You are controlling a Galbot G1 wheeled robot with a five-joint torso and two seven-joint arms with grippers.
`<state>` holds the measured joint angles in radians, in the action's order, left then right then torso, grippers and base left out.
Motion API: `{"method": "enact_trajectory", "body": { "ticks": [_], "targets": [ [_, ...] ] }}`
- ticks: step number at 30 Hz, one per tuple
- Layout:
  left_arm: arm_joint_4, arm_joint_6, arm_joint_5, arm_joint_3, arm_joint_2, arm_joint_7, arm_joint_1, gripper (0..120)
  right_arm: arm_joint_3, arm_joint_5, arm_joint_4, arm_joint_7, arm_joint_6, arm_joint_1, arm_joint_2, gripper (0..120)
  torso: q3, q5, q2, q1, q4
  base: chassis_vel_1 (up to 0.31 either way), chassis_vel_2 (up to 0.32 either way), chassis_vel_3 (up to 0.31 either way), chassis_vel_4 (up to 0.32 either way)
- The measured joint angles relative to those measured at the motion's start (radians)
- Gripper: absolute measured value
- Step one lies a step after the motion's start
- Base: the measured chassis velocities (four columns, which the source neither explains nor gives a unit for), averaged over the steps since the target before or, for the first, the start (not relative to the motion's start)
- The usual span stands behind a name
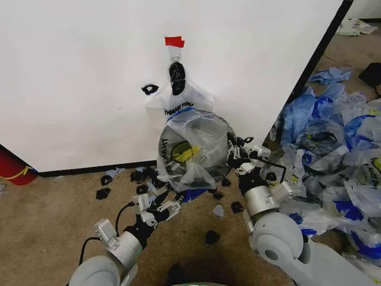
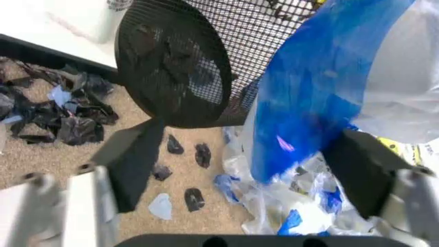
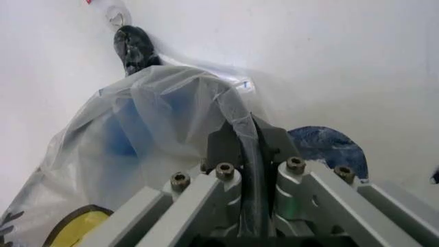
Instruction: Pick up the garbage bag from the wall and place it over the trash bin.
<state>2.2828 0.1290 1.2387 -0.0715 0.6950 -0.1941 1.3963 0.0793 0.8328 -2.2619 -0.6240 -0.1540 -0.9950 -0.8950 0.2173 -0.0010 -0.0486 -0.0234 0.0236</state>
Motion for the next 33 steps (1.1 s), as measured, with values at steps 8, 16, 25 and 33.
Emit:
{"method": "enact_trajectory", "body": {
  "ticks": [8,16,25,33],
  "targets": [
    [-0.023,0.005,-0.006,0.008,0.012,0.0,-0.006,53,0.001,-0.001,0.007,0.0,0.0,-0.001,-0.008,1,0.0,0.0,0.0,0.0,0.0,0.0,0.0,0.0,0.0],
    [-0.046,0.012,-0.022,0.018,0.024,0.002,-0.003,24,0.001,-0.001,0.007,0.001,-0.003,-0.005,-0.011,1,0.0,0.0,0.0,0.0,0.0,0.0,0.0,0.0,0.0],
    [-0.082,0.017,-0.058,0.046,0.046,0.008,0.002,0,-0.002,0.0,-0.002,0.001,-0.006,-0.016,-0.018,1,0.0,0.0,0.0,0.0,0.0,0.0,0.0,0.0,0.0],
    [-0.126,0.027,-0.096,0.076,0.084,0.016,-0.002,0,-0.002,0.001,-0.011,0.001,-0.006,-0.021,-0.024,1,0.0,-0.0002,0.0,0.0,0.0,0.0,0.0,0.0,0.0]
  ]
}}
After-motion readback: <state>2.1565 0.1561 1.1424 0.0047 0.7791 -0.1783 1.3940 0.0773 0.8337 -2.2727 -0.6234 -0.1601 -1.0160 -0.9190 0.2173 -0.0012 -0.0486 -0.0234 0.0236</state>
